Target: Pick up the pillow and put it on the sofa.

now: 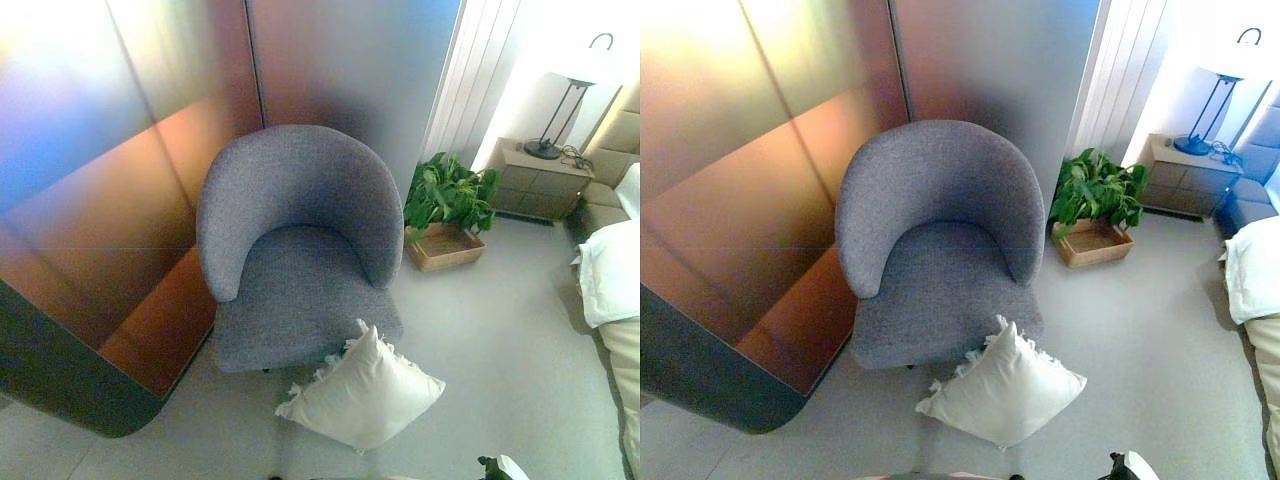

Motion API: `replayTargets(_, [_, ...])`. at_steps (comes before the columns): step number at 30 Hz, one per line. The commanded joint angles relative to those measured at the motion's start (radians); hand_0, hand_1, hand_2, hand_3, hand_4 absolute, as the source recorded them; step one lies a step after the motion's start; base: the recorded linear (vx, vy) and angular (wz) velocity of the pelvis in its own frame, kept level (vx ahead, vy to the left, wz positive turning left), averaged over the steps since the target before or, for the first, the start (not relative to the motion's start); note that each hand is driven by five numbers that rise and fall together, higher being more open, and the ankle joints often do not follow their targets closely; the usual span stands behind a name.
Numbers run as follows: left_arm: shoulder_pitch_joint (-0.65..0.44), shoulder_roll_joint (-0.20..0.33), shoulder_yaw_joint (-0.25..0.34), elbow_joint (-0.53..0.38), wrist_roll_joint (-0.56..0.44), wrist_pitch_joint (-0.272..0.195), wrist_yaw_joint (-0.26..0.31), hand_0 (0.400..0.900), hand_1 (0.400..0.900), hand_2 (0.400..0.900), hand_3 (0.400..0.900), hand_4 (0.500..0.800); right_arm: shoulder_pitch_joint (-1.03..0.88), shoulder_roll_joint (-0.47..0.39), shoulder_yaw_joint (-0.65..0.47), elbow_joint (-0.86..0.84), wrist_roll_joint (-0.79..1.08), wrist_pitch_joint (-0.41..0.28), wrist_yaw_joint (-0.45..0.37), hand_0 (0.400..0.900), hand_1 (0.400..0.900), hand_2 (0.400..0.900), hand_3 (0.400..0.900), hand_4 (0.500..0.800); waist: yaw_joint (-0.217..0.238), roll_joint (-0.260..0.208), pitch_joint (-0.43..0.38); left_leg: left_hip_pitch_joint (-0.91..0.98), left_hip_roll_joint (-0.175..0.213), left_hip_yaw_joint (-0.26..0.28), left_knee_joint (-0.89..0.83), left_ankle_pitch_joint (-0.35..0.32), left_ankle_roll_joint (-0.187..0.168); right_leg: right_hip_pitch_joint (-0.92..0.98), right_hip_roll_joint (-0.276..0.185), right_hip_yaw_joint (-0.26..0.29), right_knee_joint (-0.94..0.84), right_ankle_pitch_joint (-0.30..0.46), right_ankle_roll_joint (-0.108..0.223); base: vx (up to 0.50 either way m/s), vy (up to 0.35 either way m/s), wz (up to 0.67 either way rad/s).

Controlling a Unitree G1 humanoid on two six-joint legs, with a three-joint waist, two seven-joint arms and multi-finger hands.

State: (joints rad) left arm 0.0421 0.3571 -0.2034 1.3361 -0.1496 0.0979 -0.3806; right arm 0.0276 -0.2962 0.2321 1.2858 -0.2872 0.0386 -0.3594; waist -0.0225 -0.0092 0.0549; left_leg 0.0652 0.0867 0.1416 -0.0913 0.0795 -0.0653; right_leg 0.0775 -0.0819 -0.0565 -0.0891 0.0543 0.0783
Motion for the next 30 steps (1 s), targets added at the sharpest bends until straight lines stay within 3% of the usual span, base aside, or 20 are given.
replayTargets(1, [-0.052, -0.062, -0.020, 0.019, 0.048, 0.013, -0.061, 0.900, 0.900, 0.900, 0.900, 0.800, -0.088, -0.048, 0.014, -0.012, 0.013, 0.006, -0.081, 0.900, 0.900, 0.900, 0.900, 0.800, -0.001, -0.047, 0.044, 0.075, -0.062, -0.006, 0.004, -0.126, 0.063, 0.032, 0.022, -0.024, 0.006, 0.003, 0.028, 0.00, 0.000, 0.00])
replayTargets(5, [-0.038, -0.063, -0.023, 0.016, 0.042, 0.003, -0.092, 0.900, 0.900, 0.900, 0.900, 0.800, -0.086, -0.056, 0.001, -0.016, 0.004, -0.010, -0.106, 0.900, 0.900, 0.900, 0.900, 0.800, 0.003, -0.050, 0.049, 0.079, -0.062, -0.007, 0.004, -0.128, 0.064, 0.034, 0.022, -0.025, 0.007, 0.003, 0.028, 0.03, -0.024, -0.01])
replayTargets(16, [-0.035, -0.027, -0.041, 0.014, 0.045, 0.030, -0.073, 0.900, 0.900, 0.900, 0.900, 0.800, -0.142, -0.114, 0.039, -0.088, -0.059, -0.048, -0.113, 0.900, 0.900, 0.900, 0.900, 0.800, 0.030, -0.056, 0.087, 0.007, -0.054, -0.016, 0.004, -0.106, 0.055, -0.030, 0.009, -0.039, 0.002, 0.026, 0.040, 0.01, -0.080, 0.04])
replayTargets(30, [-0.184, -0.007, -0.112, -0.033, -0.065, 0.037, -0.038, 0.900, 0.900, 0.900, 0.900, 0.800, -0.432, -0.264, 0.089, -0.153, 0.076, -0.103, -0.101, 0.900, 0.900, 0.900, 0.900, 0.800, 0.059, 0.006, 0.283, -0.232, -0.063, -0.071, 0.004, -0.027, 0.049, -0.251, 0.009, -0.069, 0.027, 0.056, 0.019, -0.13, -0.040, 0.09])
